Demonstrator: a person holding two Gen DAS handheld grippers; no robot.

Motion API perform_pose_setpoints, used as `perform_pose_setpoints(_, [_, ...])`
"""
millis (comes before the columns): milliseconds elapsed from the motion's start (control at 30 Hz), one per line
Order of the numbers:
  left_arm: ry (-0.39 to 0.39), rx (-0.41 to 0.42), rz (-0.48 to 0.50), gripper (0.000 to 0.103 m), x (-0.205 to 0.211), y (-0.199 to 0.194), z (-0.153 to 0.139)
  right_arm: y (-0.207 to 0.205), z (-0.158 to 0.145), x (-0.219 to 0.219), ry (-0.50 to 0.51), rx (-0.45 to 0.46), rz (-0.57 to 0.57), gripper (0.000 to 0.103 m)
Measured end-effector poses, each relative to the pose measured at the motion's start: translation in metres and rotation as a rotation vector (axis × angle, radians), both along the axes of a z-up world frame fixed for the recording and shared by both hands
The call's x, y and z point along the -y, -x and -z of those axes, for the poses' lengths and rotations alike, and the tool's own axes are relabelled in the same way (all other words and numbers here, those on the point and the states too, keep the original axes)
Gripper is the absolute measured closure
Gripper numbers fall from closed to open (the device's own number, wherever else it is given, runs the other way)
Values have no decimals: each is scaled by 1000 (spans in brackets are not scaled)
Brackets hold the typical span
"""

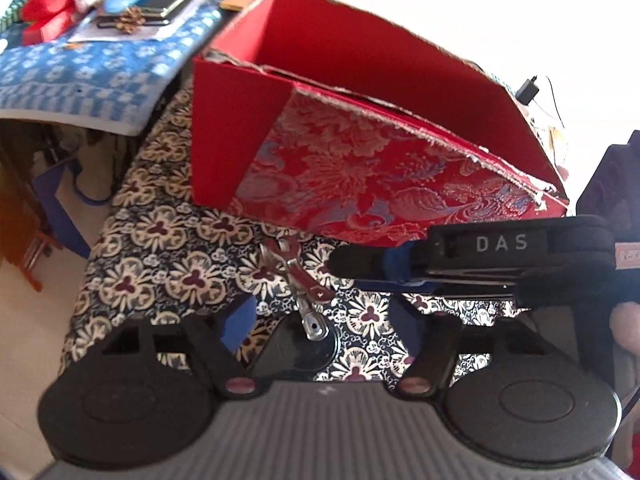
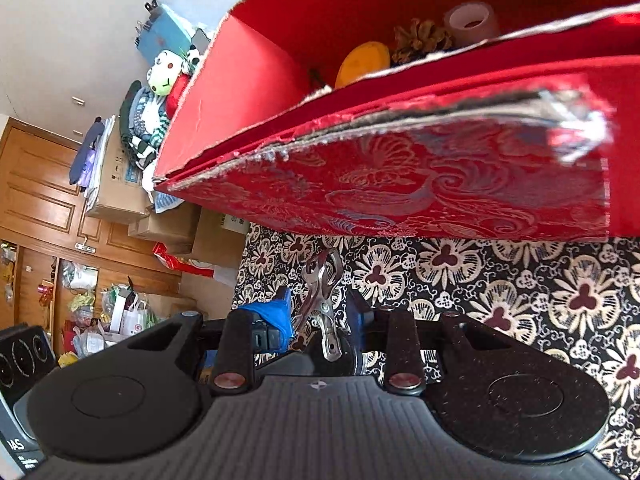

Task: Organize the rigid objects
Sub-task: 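Reach the right gripper to the silver metal clip and grasp it, then lift the silver clip with the right gripper over the red box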

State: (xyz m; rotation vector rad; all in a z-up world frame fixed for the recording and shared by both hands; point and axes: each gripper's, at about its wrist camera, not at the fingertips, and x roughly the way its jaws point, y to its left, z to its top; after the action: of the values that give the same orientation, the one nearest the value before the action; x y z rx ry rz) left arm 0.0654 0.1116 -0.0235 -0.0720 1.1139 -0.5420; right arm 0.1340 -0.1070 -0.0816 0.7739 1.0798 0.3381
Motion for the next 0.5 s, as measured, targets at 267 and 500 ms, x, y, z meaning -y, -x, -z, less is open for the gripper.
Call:
perform_pose_setpoints(267, [4,-75,59,61,3,-22,19,-13,7,-9,2,-29,-1,89])
perform_pose_setpoints(500, [3,-73,84,61,0,-37,26,-25,11,-20,49,-16,4,89])
